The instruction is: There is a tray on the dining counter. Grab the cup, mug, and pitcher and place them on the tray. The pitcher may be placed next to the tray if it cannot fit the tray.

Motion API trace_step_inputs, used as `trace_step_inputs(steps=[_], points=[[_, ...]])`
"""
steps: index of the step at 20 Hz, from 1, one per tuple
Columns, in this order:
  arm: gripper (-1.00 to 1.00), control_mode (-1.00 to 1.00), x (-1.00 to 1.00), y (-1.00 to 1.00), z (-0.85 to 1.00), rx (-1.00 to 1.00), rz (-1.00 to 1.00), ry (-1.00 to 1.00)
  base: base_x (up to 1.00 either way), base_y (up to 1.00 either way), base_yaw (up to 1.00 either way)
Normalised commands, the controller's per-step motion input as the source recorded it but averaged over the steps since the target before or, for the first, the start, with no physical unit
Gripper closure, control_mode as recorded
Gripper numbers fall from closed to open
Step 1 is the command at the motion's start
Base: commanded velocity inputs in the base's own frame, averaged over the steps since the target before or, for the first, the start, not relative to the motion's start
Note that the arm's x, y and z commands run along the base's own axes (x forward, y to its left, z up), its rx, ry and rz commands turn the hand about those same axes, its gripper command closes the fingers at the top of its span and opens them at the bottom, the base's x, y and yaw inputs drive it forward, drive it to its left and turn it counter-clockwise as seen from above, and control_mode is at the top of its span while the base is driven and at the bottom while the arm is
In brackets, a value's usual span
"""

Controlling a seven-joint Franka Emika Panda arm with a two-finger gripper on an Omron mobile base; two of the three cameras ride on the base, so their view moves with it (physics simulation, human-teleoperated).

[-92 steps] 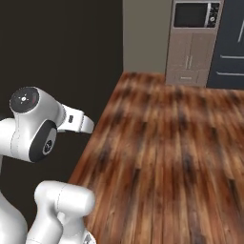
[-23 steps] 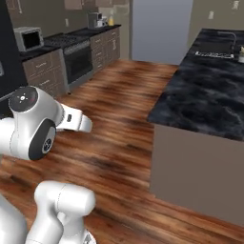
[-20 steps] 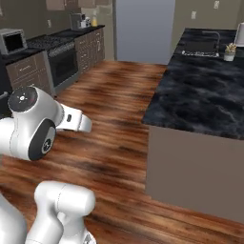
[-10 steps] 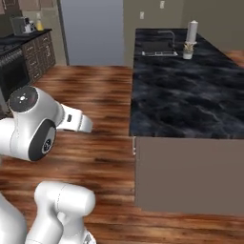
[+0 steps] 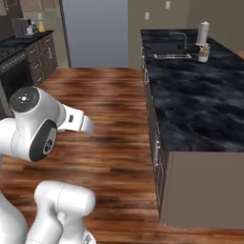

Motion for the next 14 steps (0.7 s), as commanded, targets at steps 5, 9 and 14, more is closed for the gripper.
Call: trace_step_inputs(steps=[5,9,14], points=[[-1.00,1.00,0.00,0.00,0.00,0.00,0.00,0.00,0.50,0.51,0.11],[-1.00,1.00,0.00,0.00,0.00,0.00,0.00,0.00,0.73,0.48,0.18],[-1.00,1.00,0.00,0.00,0.00,0.00,0.00,0.00,0.77,0.42,0.20]])
